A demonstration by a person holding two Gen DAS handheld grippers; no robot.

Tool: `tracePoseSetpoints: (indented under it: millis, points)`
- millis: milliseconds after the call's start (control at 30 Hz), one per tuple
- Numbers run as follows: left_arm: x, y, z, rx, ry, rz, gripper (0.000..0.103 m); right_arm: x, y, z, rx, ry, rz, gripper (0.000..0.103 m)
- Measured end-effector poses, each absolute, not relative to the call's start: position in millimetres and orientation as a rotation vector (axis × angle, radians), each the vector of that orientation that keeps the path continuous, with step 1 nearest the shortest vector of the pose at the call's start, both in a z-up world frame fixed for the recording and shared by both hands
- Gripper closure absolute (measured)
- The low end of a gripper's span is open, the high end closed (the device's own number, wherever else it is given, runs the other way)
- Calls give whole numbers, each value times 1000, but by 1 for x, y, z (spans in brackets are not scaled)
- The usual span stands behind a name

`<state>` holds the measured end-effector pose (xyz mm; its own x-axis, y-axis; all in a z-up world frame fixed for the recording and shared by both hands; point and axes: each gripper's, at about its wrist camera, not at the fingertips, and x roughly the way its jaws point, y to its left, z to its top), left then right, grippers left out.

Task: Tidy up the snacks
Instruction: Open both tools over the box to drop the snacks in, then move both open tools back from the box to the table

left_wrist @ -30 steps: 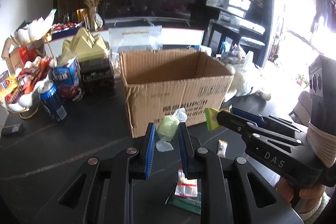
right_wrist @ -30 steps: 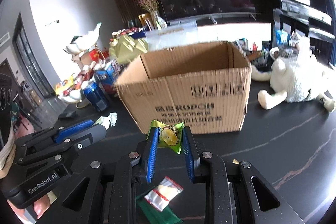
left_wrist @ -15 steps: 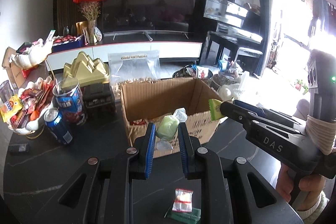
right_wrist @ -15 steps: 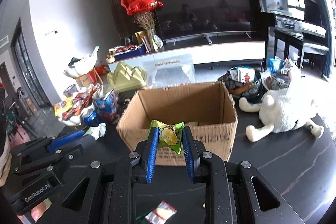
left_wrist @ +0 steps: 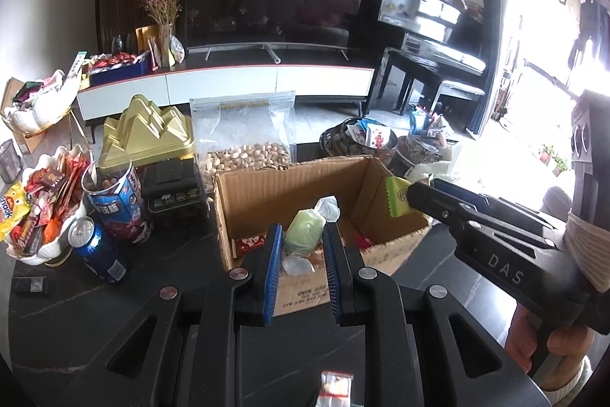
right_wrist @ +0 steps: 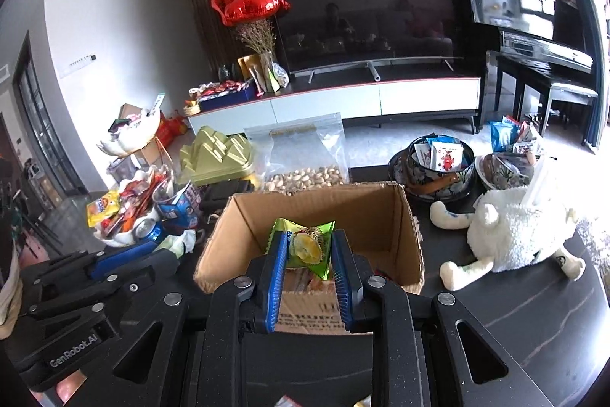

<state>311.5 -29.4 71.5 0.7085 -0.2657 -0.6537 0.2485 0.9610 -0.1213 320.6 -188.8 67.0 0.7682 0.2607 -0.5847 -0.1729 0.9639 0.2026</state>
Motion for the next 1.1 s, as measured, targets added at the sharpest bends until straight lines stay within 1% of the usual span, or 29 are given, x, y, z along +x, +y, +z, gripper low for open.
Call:
tracePoseSetpoints:
  millis: [267,333,367,400,433,467,567,900,1100]
  points:
    - [345,-37,58,8,743,-255,80,351,-189,48,131,694,230,78]
    - [352,-39,54,27,742,-230,74,359,-189,43,132,705,229,77]
    - [354,-40,52,37,745,-220,67,360,-189,42,131,706,223,73]
    - [353,-39,51,39,740,-211,67,362,-189,40,124,711,214,69]
    - [352,-39,50,40,736,-207,66,361,-190,39,121,708,207,62]
    - [349,-39,50,46,731,-207,65,359,-190,38,115,703,198,60]
    - [335,-39,50,53,710,-209,62,351,-192,37,110,701,197,60]
    - [282,-43,58,46,674,-241,58,299,-199,34,124,687,208,60]
    - [252,-56,49,59,692,-272,57,272,-206,25,139,711,208,60]
